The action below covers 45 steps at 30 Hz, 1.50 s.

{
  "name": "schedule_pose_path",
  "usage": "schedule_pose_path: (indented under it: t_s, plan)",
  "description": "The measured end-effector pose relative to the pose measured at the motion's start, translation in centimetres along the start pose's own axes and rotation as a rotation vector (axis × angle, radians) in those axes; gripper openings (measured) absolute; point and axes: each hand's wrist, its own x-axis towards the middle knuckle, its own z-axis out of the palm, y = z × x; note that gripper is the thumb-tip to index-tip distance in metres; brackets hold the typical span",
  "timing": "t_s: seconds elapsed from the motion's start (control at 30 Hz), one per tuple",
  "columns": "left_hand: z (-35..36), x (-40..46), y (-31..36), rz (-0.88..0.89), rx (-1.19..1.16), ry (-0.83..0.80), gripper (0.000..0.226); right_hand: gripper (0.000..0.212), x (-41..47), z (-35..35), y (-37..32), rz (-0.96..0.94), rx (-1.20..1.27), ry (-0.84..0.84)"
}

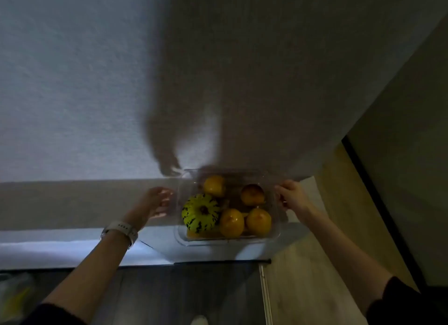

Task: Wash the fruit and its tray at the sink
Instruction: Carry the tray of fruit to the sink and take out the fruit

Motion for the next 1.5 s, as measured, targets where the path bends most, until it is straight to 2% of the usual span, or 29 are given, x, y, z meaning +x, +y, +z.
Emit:
schedule_pose_path:
  t_s: [0.1,0.17,0.27,0.4,0.97,1.27,1.5]
  plan:
    - [-0.2,-0.2,-1.0,-0.05,0.022,-0.094,0.019,0.011,0.0,-0.3,0.5,0.026,-0.043,0.026]
    - [-0.2,-0.1,-1.5,-0.067,0.004,-0.133,0.021,0.017,-0.3,-0.1,0.8,0.054,-0.009,-0.029]
    - [-0.1,0.2,-1.7,-0.068,-0.013,-0.14,0.021,0.023,-0.7,-0.2,1.1,0.095,0.086,-0.107]
    - [-0.2,0.3,-2.0,-0.071,-0.04,-0.152,0.02,0.021,-0.7,-0.3,2.0,0.143,0.219,-0.115]
    - [-0.3,-1.0,-3.8,-0.024,-0.126,-0.196,0.023,0.019,-3.3,-0.1,4.3,0.041,0.293,-0.039]
    - [1.3,-2.7,0.2,0.012,-0.078,-0.24,0.02,0.023,-6.9,-2.0,4.2,0.002,0.357,0.055]
    - [4.0,-3.7,3.9,0.085,-0.033,-0.325,0.022,0.015,-11.4,-5.0,4.4,-0.026,0.435,0.18]
